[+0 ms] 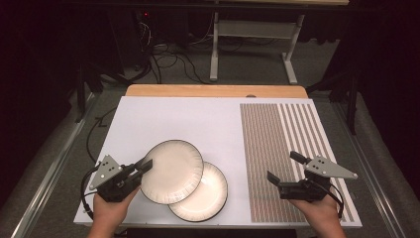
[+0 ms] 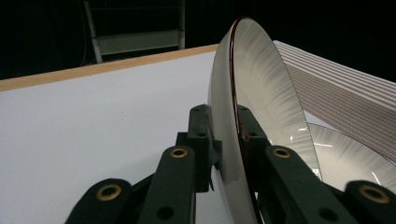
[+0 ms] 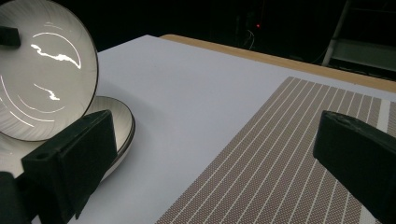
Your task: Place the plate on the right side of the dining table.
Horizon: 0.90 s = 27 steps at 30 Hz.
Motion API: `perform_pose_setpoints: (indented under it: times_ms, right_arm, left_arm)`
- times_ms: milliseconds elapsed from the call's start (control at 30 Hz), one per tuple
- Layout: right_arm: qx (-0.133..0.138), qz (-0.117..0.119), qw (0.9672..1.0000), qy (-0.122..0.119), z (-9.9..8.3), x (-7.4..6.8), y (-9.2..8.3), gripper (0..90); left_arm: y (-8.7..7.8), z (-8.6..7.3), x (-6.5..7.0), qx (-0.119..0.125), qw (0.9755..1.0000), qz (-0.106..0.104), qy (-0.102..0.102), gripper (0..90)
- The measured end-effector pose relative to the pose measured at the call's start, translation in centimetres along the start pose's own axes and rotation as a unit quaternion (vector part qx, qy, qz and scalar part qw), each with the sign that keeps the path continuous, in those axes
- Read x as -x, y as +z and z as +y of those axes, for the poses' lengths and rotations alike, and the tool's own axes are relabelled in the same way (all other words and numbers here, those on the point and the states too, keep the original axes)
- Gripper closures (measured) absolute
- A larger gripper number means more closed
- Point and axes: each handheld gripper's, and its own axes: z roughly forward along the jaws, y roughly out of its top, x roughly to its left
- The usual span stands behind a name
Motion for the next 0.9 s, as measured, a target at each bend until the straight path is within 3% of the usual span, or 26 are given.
perform_pose_setpoints:
  times_ms: [233, 433, 667, 900]
  right_arm:
    - [0.003, 0.006, 1.0000, 0.006, 0.2, -0.8, 0.5, 0.9]
    - [0.009, 0.032, 0.9994, -0.004, 0.6, -2.5, 2.2, 1.2]
    - [-0.019, 0.064, 0.9977, -0.016, 0.8, -4.7, 5.0, 3.4]
    - [-0.058, 0.112, 0.9916, -0.026, 1.0, -7.8, 9.4, 10.2]
  left_arm:
    - [0.0, 0.0, -0.1, -0.003, 1.0000, 0.000, -0.004, 79.9]
    - [0.1, 0.0, -0.1, -0.002, 1.0000, -0.001, -0.002, 79.9]
    - [0.1, 0.0, 0.0, -0.001, 1.0000, -0.001, 0.001, 80.0]
    - [0.1, 0.1, 0.0, 0.001, 1.0000, -0.001, 0.002, 79.9]
